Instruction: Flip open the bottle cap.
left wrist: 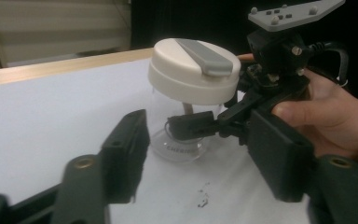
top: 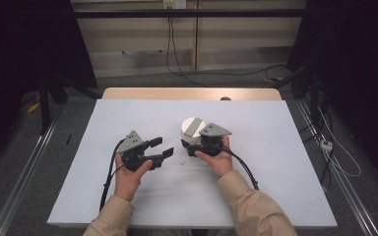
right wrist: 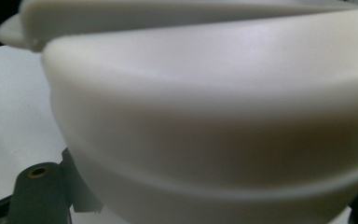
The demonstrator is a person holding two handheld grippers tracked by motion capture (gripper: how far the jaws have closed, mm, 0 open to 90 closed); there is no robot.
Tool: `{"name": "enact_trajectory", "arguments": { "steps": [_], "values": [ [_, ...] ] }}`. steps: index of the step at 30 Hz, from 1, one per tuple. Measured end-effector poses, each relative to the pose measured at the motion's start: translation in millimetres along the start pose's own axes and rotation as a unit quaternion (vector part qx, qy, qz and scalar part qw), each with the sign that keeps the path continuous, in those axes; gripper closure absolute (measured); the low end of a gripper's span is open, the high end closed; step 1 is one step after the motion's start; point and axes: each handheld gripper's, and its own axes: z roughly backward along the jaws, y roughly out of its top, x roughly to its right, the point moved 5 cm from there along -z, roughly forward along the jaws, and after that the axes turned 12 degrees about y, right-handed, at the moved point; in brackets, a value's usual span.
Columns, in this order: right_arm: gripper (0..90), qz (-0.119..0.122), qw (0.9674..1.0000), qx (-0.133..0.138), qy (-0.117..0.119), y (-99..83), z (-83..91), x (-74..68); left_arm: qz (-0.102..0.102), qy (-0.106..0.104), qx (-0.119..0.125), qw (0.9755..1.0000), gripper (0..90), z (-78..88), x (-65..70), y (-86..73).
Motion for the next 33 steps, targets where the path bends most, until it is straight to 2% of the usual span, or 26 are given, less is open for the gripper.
{"name": "enact_trajectory", "arguments": {
  "steps": [2, 3, 4, 7, 11, 12, 18, 20, 25, 27, 28, 32, 33],
  "values": [
    [18.6, 0.0, 1.0, 0.0, 0.0, 0.0, -0.1, 0.0, 0.005, -0.001, -0.002, 1.0, 41.3, -3.5, 1.2, 0.8],
    [18.6, -0.001, 1.0, 0.0, 0.0, -0.1, 0.0, 0.3, 0.002, -0.002, -0.004, 1.0, 45.3, -5.0, 1.7, 1.1],
    [18.6, -0.001, 1.0, 0.0, 0.0, -0.1, 0.0, 0.3, 0.002, -0.004, -0.004, 1.0, 45.3, -6.5, 2.6, 1.6],
    [18.6, -0.002, 1.0, 0.0, 0.0, -0.1, -0.1, 0.3, 0.004, -0.013, -0.007, 0.9999, 53.9, -10.6, 5.3, 3.5],
    [18.6, -0.003, 1.0, 0.0, 0.0, 0.0, -0.2, 0.4, 0.001, -0.011, -0.015, 0.9998, 56.9, -16.1, 7.5, 5.2],
    [18.6, -0.002, 1.0, -0.001, 0.0, -0.1, -0.1, 0.3, 0.002, -0.012, -0.018, 0.9998, 63.1, -17.3, 7.9, 5.2],
    [18.6, -0.002, 1.0, -0.001, 0.0, -0.1, -0.2, 0.3, 0.005, -0.019, -0.026, 0.9995, 70.6, -24.1, 10.5, 5.9],
    [18.6, -0.002, 1.0, -0.001, 0.0, -0.1, -0.2, 0.2, 0.003, -0.021, -0.03, 0.9993, 76.4, -25.8, 11.3, 6.4],
    [18.6, -0.002, 1.0, -0.001, 0.0, -0.1, -0.2, 0.3, -0.01, -0.029, -0.036, 0.9989, 82.3, -32.1, 15.8, 8.6],
    [18.6, -0.002, 1.0, -0.002, 0.0, -0.2, -0.2, 0.3, -0.009, -0.033, -0.038, 0.9987, 84.2, -34.7, 18.1, 9.0],
    [18.6, -0.002, 1.0, -0.002, 0.0, -0.2, -0.2, 0.3, -0.015, -0.041, -0.037, 0.9983, 84.9, -37.0, 20.0, 9.5],
    [18.6, -0.002, 1.0, -0.002, 0.0, -0.2, -0.3, 0.3, -0.013, -0.054, -0.039, 0.9977, 90.0, -39.8, 22.4, 9.3],
    [18.6, -0.002, 1.0, -0.002, 0.0, -0.2, -0.3, 0.3, -0.016, -0.048, -0.04, 0.9979, 90.0, -40.6, 23.1, 9.4]
  ]
}}
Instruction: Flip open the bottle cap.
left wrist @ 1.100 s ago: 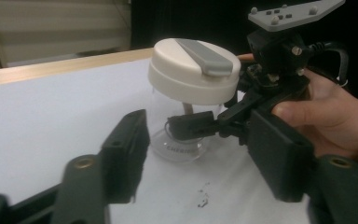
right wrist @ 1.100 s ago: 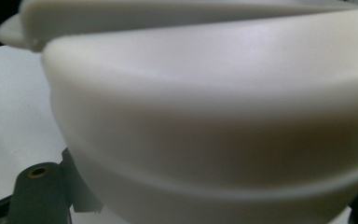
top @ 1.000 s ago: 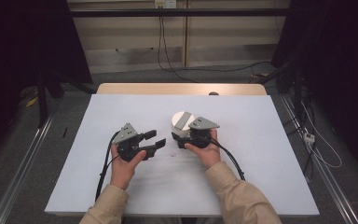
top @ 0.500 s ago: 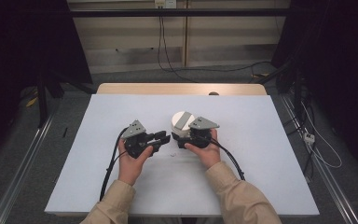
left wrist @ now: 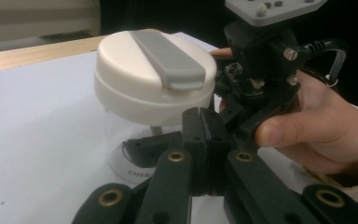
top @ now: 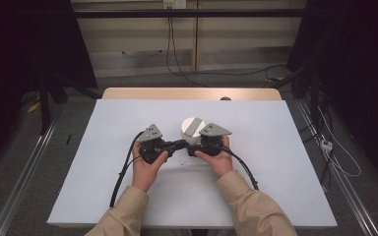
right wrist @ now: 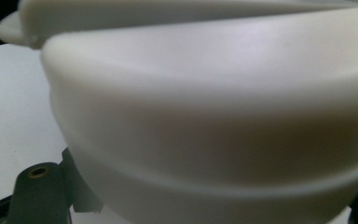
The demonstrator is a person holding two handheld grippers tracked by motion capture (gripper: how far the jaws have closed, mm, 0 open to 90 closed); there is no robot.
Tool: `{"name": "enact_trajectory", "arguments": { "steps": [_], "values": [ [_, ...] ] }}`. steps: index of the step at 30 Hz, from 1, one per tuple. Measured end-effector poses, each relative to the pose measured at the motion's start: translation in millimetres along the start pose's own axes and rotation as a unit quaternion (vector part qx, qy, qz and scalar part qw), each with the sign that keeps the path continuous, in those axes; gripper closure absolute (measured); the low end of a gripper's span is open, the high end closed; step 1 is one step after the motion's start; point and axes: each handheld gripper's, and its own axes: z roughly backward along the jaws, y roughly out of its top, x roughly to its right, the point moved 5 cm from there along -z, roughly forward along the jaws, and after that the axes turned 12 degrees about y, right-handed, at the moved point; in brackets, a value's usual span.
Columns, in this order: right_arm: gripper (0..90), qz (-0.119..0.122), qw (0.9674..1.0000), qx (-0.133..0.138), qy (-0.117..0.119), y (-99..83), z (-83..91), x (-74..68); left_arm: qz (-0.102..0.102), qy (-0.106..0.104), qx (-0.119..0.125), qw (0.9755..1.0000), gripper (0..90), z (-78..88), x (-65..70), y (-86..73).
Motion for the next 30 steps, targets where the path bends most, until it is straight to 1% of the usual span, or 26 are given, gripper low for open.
{"name": "enact_trajectory", "arguments": {
  "steps": [1, 2, 6, 7, 10, 11, 13, 15, 16, 18, 19, 20, 22, 23, 24, 27, 28, 30],
  "values": [
    [18.6, 0.0, 1.0, 0.0, 0.0, 0.0, 0.0, 0.0, -0.001, 0.003, -0.001, 1.0, 90.0, -0.6, 0.0, 0.2],
    [18.6, -0.001, 1.0, 0.0, 0.0, 0.0, 0.0, 0.1, 0.002, 0.004, 0.0, 1.0, 90.0, -1.0, -0.1, 0.5],
    [18.6, 0.0, 1.0, 0.0, 0.0, 0.0, 0.0, 0.0, 0.012, 0.0, -0.002, 0.9999, 90.0, -2.8, -0.8, 1.9],
    [18.6, 0.0, 1.0, 0.0, 0.0, 0.0, 0.0, 0.0, 0.014, -0.006, -0.002, 0.9999, 90.0, -3.2, 0.0, 2.4],
    [18.6, -0.001, 1.0, 0.0, 0.0, 0.0, 0.0, 0.1, 0.013, -0.01, -0.001, 0.9999, 90.0, -4.5, 3.1, 4.6],
    [18.6, -0.001, 1.0, 0.0, 0.0, 0.0, 0.0, 0.1, 0.009, -0.006, 0.001, 0.9999, 90.0, -4.9, 3.6, 5.4],
    [18.6, 0.0, 1.0, -0.001, 0.0, -0.1, 0.0, 0.0, 0.014, -0.006, 0.004, 0.9999, 90.0, -5.8, 4.2, 7.1],
    [18.6, -0.002, 1.0, 0.001, 0.0, 0.0, 0.0, 0.4, 0.013, -0.004, 0.003, 0.9999, 90.0, -6.5, 4.6, 7.5],
    [18.6, -0.002, 1.0, 0.001, 0.0, 0.0, 0.0, 0.4, 0.007, 0.0, 0.001, 1.0, 90.0, -6.8, 4.6, 7.3],
    [18.6, 0.001, 1.0, -0.001, 0.0, -0.1, -0.1, -0.2, 0.006, 0.008, -0.003, 0.9999, 90.0, -7.1, 4.2, 6.9],
    [18.6, 0.001, 1.0, -0.001, 0.0, -0.1, 0.0, -0.1, 0.006, 0.018, -0.003, 0.9998, 90.0, -6.9, 3.7, 7.0],
    [18.6, 0.0, 1.0, -0.001, 0.0, -0.1, 0.0, 0.0, 0.006, 0.018, -0.003, 0.9998, 90.0, -6.9, 3.7, 7.0],
    [18.6, 0.001, 1.0, -0.001, 0.0, -0.1, -0.1, -0.2, 0.0, 0.027, -0.006, 0.9996, 90.0, -7.0, 3.1, 6.4],
    [18.6, 0.002, 1.0, -0.001, -0.001, -0.1, -0.1, -0.3, 0.0, 0.027, -0.008, 0.9996, 90.0, -7.2, 2.6, 5.9],
    [18.6, 0.002, 1.0, -0.001, -0.001, -0.1, -0.1, -0.3, 0.002, 0.032, -0.008, 0.9995, 90.0, -7.3, 2.1, 5.8],
    [18.6, 0.003, 1.0, -0.001, -0.001, -0.1, -0.2, -0.4, 0.006, 0.033, -0.002, 0.9994, 90.0, -7.0, 1.0, 7.7],
    [18.6, 0.002, 1.0, -0.001, -0.001, -0.1, -0.2, -0.3, 0.004, 0.038, -0.002, 0.9993, 90.0, -7.2, 0.8, 8.3],
    [18.6, 0.001, 1.0, -0.001, -0.001, -0.1, -0.1, -0.2, 0.002, 0.038, -0.001, 0.9993, 90.0, -7.4, 1.1, 9.8]
  ]
}}
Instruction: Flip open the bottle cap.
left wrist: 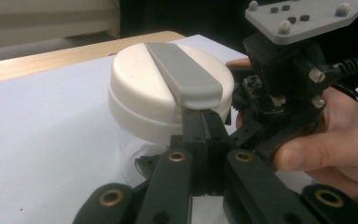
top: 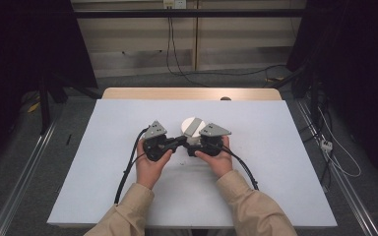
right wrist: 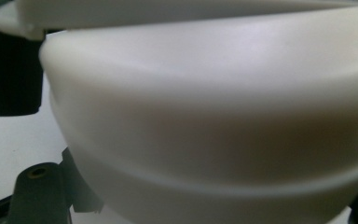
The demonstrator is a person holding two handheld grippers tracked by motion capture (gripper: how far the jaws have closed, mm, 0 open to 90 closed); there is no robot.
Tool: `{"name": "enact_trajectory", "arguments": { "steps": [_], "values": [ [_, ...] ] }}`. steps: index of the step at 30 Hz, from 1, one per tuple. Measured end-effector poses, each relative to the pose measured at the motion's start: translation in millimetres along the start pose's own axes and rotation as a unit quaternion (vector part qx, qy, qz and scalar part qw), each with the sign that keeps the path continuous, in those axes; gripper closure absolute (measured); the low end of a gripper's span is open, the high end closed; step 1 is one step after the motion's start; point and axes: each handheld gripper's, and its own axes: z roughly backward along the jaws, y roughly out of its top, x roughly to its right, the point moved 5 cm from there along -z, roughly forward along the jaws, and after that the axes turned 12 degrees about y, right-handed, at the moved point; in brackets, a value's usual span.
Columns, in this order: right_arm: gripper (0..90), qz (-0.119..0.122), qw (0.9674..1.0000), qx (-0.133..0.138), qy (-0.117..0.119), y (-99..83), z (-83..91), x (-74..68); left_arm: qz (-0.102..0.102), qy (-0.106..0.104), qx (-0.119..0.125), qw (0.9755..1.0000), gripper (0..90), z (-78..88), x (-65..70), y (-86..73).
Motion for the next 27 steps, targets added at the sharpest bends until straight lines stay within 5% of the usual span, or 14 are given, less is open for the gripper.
{"name": "enact_trajectory", "arguments": {
  "steps": [10, 16, 27],
  "values": [
    [18.6, 0.001, 1.0, 0.0, 0.0, 0.0, -0.1, -0.2, -0.006, -0.006, 0.019, 0.9998, 90.0, -0.7, 5.3, 4.9],
    [18.6, 0.002, 1.0, 0.0, -0.001, 0.0, -0.1, -0.4, -0.005, -0.027, 0.023, 0.9994, 90.0, -2.4, 4.9, 4.9],
    [18.6, 0.002, 1.0, -0.001, -0.001, -0.1, -0.2, -0.2, -0.011, 0.0, 0.023, 0.9997, 90.0, -1.2, 6.2, 9.0]
  ]
}}
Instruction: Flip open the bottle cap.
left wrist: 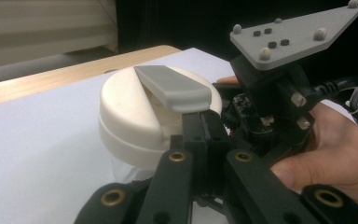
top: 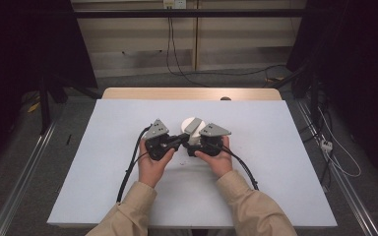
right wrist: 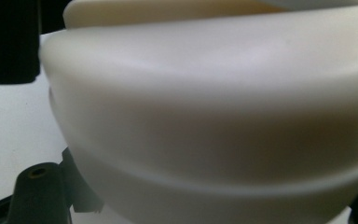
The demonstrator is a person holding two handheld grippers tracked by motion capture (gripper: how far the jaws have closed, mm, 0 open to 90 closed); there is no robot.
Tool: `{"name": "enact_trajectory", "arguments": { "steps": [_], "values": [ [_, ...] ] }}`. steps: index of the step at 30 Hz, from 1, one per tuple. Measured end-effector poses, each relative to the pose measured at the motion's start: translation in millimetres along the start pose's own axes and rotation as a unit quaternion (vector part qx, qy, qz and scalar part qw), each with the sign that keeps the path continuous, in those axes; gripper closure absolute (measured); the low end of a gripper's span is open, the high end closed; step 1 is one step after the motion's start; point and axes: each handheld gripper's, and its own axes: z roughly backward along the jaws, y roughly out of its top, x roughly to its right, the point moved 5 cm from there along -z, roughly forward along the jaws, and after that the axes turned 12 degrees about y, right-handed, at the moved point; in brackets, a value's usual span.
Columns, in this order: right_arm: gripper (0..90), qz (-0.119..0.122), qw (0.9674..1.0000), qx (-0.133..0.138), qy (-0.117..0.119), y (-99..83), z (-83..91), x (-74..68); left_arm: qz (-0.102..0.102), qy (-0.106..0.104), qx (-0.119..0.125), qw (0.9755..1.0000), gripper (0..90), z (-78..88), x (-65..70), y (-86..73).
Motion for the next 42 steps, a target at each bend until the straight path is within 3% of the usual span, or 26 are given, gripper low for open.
{"name": "enact_trajectory", "arguments": {
  "steps": [4, 18, 42],
  "values": [
    [18.6, 0.001, 1.0, 0.0, 0.0, 0.0, -0.1, -0.1, 0.012, -0.001, -0.003, 0.9999, 90.0, -0.3, 1.4, 2.3],
    [18.6, 0.0, 1.0, 0.0, -0.001, 0.1, -0.2, -0.7, 0.004, 0.02, -0.009, 0.9998, 90.0, -2.6, 3.3, 15.4],
    [18.6, 0.002, 1.0, -0.001, -0.002, 0.1, -0.3, -1.2, -0.004, 0.032, -0.008, 0.9994, 90.0, -10.4, 0.1, 35.1]
  ]
}}
